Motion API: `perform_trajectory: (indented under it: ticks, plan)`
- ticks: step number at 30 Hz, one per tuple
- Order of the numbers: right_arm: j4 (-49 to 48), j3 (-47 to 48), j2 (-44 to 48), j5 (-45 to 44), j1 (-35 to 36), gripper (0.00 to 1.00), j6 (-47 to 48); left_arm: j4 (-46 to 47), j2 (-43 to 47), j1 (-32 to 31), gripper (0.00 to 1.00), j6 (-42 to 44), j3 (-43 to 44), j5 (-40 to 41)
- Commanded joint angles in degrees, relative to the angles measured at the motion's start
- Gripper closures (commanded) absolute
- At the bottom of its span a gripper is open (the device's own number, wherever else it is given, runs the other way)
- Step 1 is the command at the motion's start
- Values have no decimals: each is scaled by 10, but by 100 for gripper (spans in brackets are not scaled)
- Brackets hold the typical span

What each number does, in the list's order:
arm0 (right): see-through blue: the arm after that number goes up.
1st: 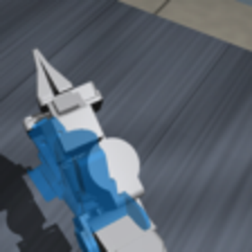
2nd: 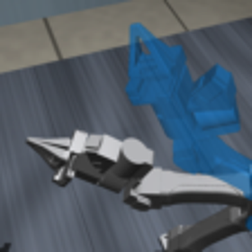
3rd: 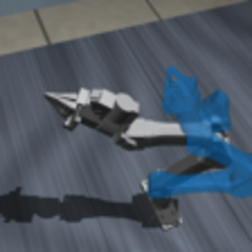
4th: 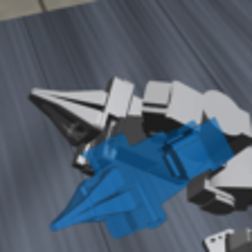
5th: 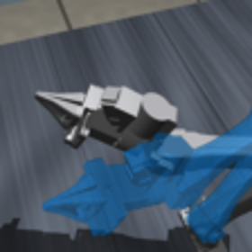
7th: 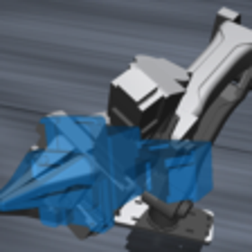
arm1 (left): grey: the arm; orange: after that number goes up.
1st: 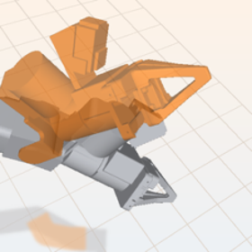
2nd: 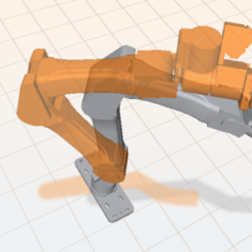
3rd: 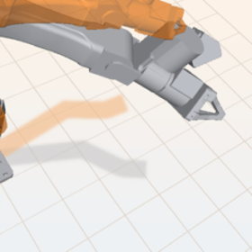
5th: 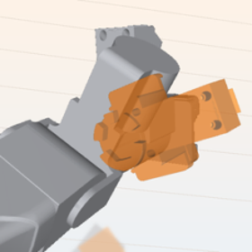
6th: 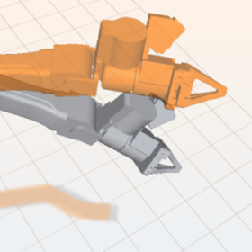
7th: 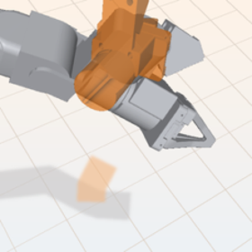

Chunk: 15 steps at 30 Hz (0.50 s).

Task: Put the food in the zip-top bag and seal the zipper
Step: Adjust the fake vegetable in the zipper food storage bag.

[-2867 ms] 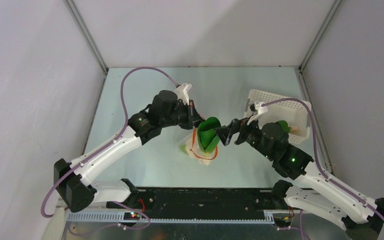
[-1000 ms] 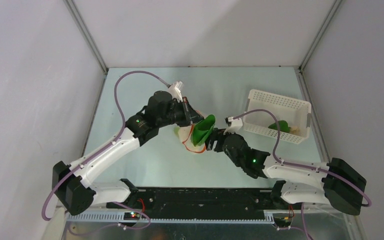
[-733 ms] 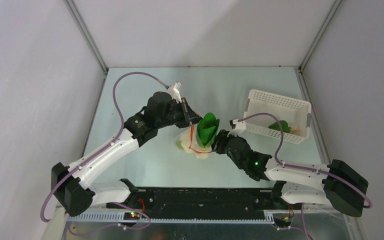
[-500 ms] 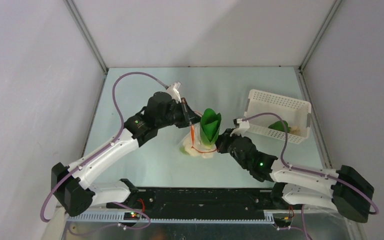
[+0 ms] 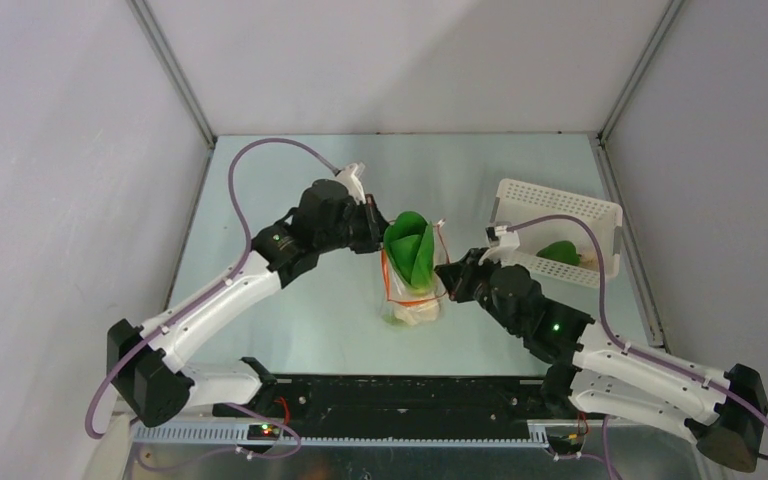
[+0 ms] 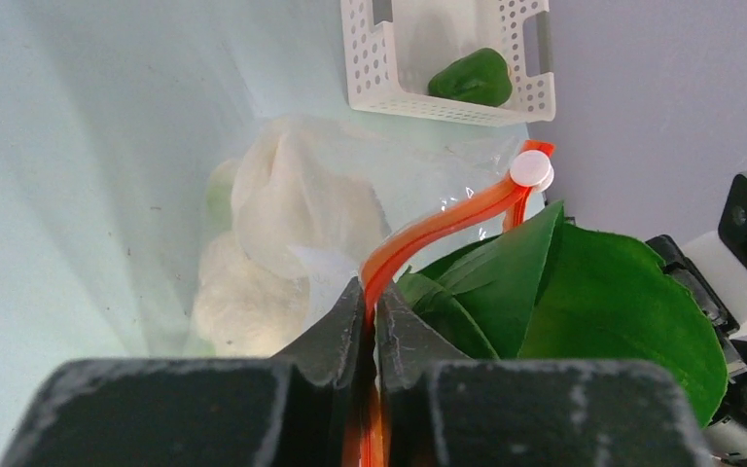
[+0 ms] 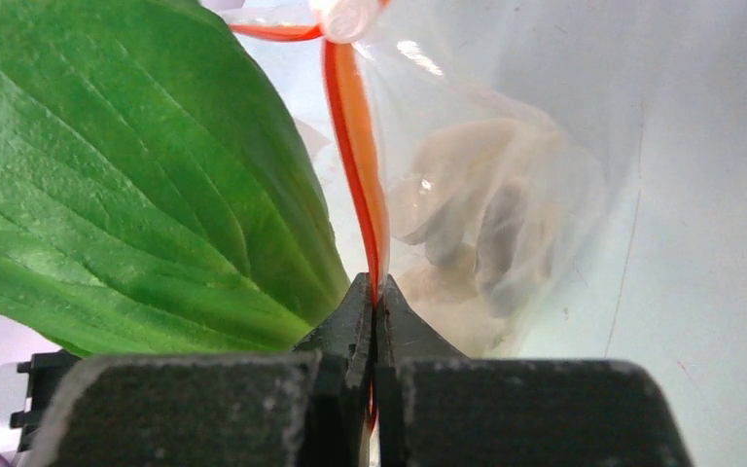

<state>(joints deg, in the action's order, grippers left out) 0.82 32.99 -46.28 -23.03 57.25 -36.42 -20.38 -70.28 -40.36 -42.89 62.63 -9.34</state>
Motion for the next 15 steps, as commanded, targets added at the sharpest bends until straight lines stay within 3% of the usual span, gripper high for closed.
perform_trajectory:
  ticks: [1, 8, 15]
  plan:
    - [-37, 40, 7, 11, 3, 100, 2, -15, -6, 4, 84, 42, 49, 1]
    - [39, 53, -3, -12, -12, 100, -46, -49, -1, 4, 56, 63, 54, 17]
    - [37, 57, 9, 0, -15, 100, -34, -65, 33, 4, 28, 77, 41, 33]
